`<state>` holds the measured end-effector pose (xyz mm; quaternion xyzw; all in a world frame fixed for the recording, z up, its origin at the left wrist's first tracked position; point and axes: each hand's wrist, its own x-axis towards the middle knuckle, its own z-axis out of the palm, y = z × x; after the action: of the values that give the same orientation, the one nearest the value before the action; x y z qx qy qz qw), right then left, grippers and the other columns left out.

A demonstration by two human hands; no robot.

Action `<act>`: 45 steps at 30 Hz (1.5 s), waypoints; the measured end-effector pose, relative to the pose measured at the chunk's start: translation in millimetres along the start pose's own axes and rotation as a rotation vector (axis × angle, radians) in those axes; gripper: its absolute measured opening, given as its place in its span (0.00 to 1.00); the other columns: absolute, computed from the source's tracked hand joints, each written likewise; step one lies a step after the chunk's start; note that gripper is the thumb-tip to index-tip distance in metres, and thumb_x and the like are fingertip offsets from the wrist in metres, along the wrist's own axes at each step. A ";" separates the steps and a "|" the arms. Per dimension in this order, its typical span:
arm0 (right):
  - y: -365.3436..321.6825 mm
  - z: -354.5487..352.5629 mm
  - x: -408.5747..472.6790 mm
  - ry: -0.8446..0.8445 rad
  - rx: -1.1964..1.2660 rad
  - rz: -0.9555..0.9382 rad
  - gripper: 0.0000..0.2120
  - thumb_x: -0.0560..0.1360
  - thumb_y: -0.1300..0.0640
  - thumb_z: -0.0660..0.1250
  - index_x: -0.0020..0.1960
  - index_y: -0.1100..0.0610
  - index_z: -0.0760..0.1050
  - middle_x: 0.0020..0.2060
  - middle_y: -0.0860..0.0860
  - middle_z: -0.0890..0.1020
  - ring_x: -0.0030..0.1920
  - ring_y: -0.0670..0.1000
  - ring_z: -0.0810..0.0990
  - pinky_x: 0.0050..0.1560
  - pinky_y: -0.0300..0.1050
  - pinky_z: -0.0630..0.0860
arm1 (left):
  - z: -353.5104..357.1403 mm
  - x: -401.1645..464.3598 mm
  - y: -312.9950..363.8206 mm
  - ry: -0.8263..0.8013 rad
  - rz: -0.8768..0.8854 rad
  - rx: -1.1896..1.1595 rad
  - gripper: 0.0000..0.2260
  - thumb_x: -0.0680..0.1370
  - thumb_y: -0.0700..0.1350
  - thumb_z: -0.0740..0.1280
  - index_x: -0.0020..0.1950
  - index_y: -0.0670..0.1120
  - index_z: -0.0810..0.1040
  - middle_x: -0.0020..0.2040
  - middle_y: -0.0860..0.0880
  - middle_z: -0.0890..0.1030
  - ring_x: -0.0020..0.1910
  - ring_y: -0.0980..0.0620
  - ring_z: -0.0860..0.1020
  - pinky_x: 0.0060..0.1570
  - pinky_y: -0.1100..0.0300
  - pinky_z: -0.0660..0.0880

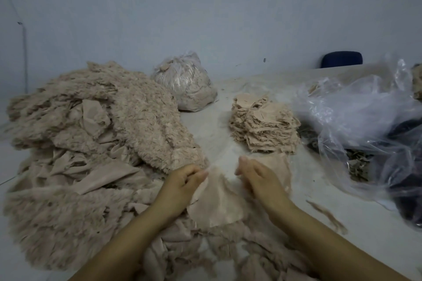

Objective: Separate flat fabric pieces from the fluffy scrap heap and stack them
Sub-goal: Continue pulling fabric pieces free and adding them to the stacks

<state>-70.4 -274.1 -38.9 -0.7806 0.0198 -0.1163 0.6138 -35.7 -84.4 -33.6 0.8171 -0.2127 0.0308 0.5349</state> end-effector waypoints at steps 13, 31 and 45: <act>-3.2 6.9 -2.7 -0.437 0.213 0.061 0.12 0.68 0.45 0.74 0.43 0.52 0.78 0.36 0.48 0.78 0.39 0.47 0.76 0.40 0.39 0.72 | 8.5 6.5 19.6 -0.214 0.054 -0.263 0.07 0.72 0.49 0.66 0.37 0.48 0.79 0.31 0.54 0.77 0.31 0.59 0.73 0.32 0.65 0.70; -3.3 13.1 -4.0 -0.159 0.200 0.110 0.15 0.78 0.53 0.65 0.47 0.67 0.77 0.43 0.61 0.83 0.44 0.56 0.81 0.49 0.52 0.76 | 13.8 10.3 1.5 -0.003 0.086 -0.063 0.15 0.75 0.59 0.63 0.34 0.52 0.76 0.29 0.57 0.72 0.30 0.59 0.69 0.32 0.63 0.66; -7.9 1.7 1.5 -0.175 0.308 0.252 0.15 0.72 0.49 0.71 0.31 0.55 0.75 0.29 0.52 0.79 0.30 0.48 0.77 0.29 0.38 0.73 | 11.1 11.6 -3.0 -0.119 -0.040 -0.209 0.20 0.69 0.57 0.67 0.29 0.41 0.74 0.26 0.49 0.71 0.26 0.56 0.69 0.29 0.67 0.67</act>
<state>-69.5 -270.8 -31.4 -0.6762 0.0458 0.0282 0.7347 -26.0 -96.9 -37.7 0.7614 -0.2297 -0.0509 0.6041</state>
